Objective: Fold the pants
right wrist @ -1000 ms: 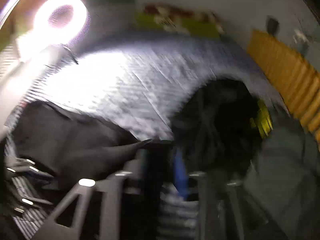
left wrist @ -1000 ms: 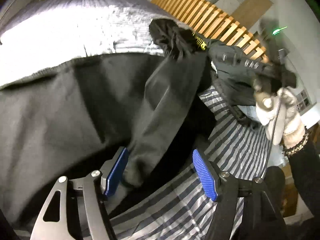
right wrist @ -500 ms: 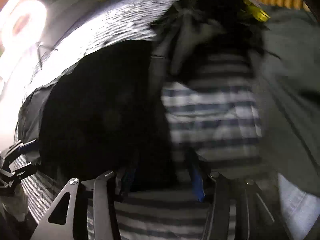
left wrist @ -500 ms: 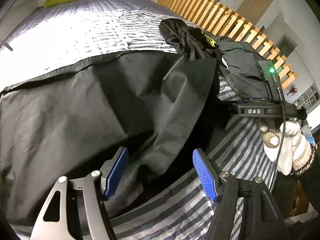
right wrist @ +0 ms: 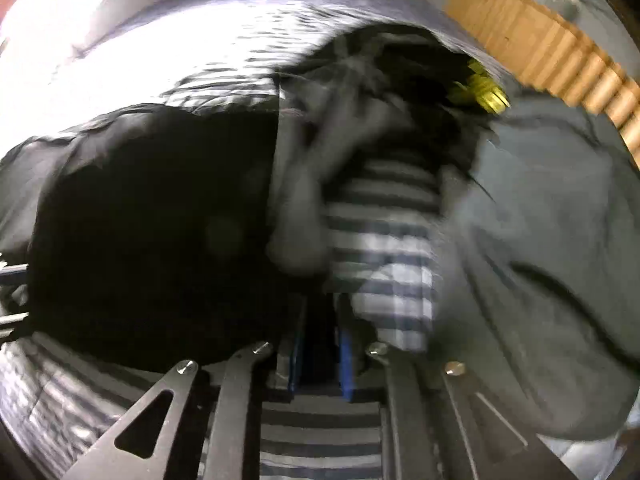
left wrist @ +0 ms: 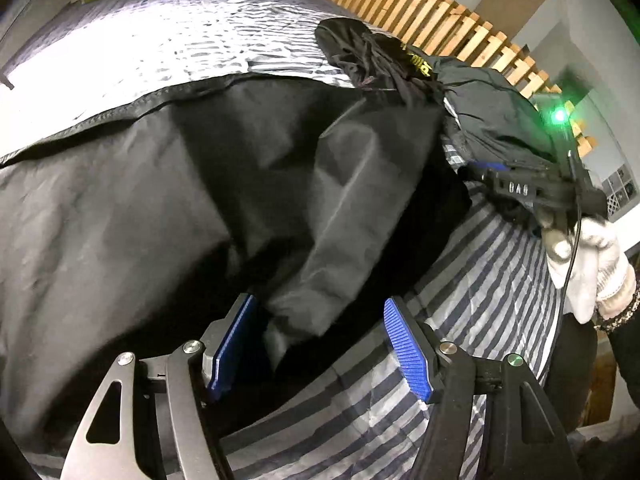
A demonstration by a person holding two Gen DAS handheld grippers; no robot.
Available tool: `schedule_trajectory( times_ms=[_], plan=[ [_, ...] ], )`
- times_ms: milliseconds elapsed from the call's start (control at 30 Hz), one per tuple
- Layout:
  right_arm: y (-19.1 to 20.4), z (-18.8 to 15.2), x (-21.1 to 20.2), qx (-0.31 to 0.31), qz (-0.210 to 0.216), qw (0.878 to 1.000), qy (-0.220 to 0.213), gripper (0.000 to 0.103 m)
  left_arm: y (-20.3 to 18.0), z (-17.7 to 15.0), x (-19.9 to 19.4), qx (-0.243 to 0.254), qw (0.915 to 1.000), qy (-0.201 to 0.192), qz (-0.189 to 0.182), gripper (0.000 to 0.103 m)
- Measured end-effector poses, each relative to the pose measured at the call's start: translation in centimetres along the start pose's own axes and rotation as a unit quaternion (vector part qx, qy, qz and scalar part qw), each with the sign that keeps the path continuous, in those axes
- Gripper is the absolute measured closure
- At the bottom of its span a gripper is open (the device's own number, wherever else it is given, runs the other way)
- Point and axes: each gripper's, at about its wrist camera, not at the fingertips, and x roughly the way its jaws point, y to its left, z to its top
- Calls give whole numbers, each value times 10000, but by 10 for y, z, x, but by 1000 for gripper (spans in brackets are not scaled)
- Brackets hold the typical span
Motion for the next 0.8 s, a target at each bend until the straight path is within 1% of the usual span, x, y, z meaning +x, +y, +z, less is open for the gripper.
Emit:
schedule_trajectory(
  times_ms=[33, 67, 100, 167, 200, 267, 300, 333, 400, 433, 500, 533, 633, 667, 700, 767, 800],
  plan=[
    [-7, 0, -5, 204, 137, 9997, -82, 83, -2, 0, -2, 58, 10000, -20, 8, 34],
    [-11, 2, -13, 473, 459, 9976, -202, 74, -3, -1, -2, 90, 10000, -23, 13, 34],
    [-14, 5, -19, 670, 761, 9944, -294, 61, -4, -1, -1, 94, 10000, -13, 10, 34],
    [-21, 13, -33, 1011, 1421, 9839, -389, 50, -4, 0, 0, 80, 10000, 0, 12, 34],
    [-21, 17, -36, 1117, 1649, 9792, -373, 49, -4, 1, 0, 81, 10000, 9, 15, 34],
    [-24, 24, -34, 1397, 2125, 9670, -179, 49, -6, 3, 1, 116, 9999, 15, 23, 35],
    [-24, 27, -34, 1545, 2281, 9613, -98, 49, -7, 3, 1, 131, 9999, 13, 24, 35],
    [-24, 36, -30, 1793, 2472, 9522, 27, 49, -8, 1, 1, 146, 9999, 15, 16, 35],
    [-25, 41, -25, 2257, 2683, 9363, 206, 48, -9, 1, 1, 179, 9998, 30, 12, 35],
    [-29, 50, -14, 2626, 2841, 9213, 383, 48, -9, 0, 2, 203, 9998, 41, 28, 35],
    [-32, 59, 0, 3043, 3044, 9003, 655, 48, -10, 0, 2, 218, 9997, 47, 37, 38],
    [-31, 62, 3, 3141, 2992, 8978, 759, 48, -10, 0, 2, 226, 9997, 47, 37, 38],
    [-23, 71, 23, 3145, 2521, 9084, 1113, 48, -9, 0, 0, 231, 9997, 46, 33, 41],
    [-21, 71, 29, 3186, 2436, 9082, 1195, 52, -8, 0, -2, 219, 9998, 41, 22, 45],
    [-18, 71, 33, 3172, 2433, 9081, 1247, 75, -7, 1, -4, 206, 9998, 17, 9, 45],
    [-7, 75, 32, 2923, 2441, 9157, 1285, 100, -2, 5, -12, 159, 9998, -82, 8, 45],
    [-1, 78, 25, 2790, 2371, 9231, 1177, 100, 0, 6, -15, 119, 9999, -124, 10, 45]
  ],
)
